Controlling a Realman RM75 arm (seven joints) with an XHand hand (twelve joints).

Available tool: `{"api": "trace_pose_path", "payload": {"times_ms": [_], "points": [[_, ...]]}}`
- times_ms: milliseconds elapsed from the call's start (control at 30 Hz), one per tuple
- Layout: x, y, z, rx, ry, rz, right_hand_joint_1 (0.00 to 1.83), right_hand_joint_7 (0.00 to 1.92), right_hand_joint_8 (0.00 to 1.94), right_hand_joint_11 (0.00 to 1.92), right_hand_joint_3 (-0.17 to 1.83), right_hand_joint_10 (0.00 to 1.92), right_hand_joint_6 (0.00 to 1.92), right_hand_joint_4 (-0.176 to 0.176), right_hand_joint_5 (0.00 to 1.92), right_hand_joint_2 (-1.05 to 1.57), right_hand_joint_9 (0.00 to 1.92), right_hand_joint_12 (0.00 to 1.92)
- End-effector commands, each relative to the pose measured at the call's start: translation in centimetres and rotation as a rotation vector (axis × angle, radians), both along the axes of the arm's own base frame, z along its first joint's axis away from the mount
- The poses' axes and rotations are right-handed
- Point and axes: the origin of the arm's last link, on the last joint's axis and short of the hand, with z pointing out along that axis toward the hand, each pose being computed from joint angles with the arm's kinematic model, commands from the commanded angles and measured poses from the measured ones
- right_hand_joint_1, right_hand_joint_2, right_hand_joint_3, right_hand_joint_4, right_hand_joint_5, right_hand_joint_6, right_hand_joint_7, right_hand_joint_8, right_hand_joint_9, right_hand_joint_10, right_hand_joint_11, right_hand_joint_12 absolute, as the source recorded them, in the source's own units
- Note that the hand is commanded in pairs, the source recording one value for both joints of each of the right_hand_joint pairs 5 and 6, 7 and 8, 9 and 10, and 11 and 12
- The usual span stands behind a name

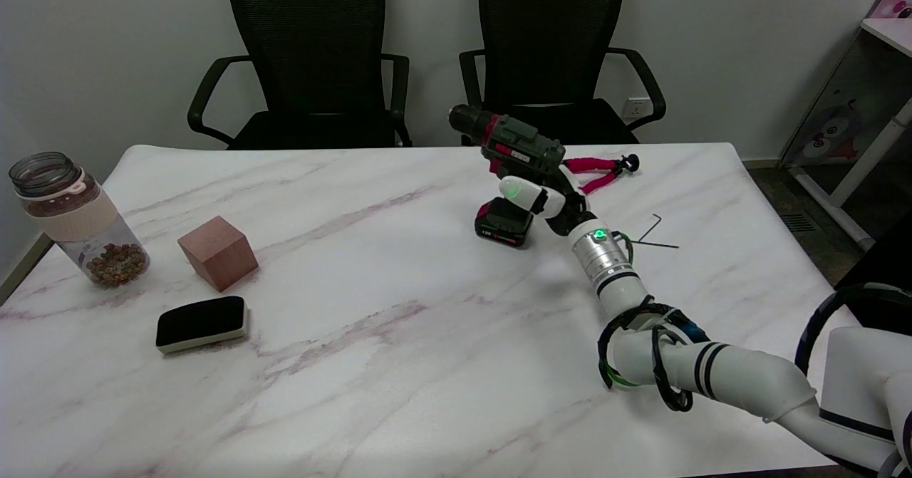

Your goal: Pick up the power screwdriver.

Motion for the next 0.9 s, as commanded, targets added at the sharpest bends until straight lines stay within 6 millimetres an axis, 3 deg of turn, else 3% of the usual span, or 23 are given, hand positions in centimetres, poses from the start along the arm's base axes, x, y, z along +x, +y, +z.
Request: {"api": "trace_pose_path", "payload": {"times_ms": [33,500,900], "points": [[0.41,-0.79,-0.5,0.018,0.019,-0.008,0.91,0.14,0.14,0.39,0.65,0.33,0.14,0.087,0.14,-0.11,0.33,0.39],[0.59,-0.95,-0.62,0.021,0.017,-0.004,0.92,0.16,0.16,0.41,0.62,0.41,0.16,0.083,0.16,-0.04,0.41,0.41],[0.64,-1.26,-0.61,0.022,0.015,-0.016,1.0,0.18,0.18,0.51,0.77,0.51,0.18,0.075,0.18,0.1,0.51,0.51]]}}
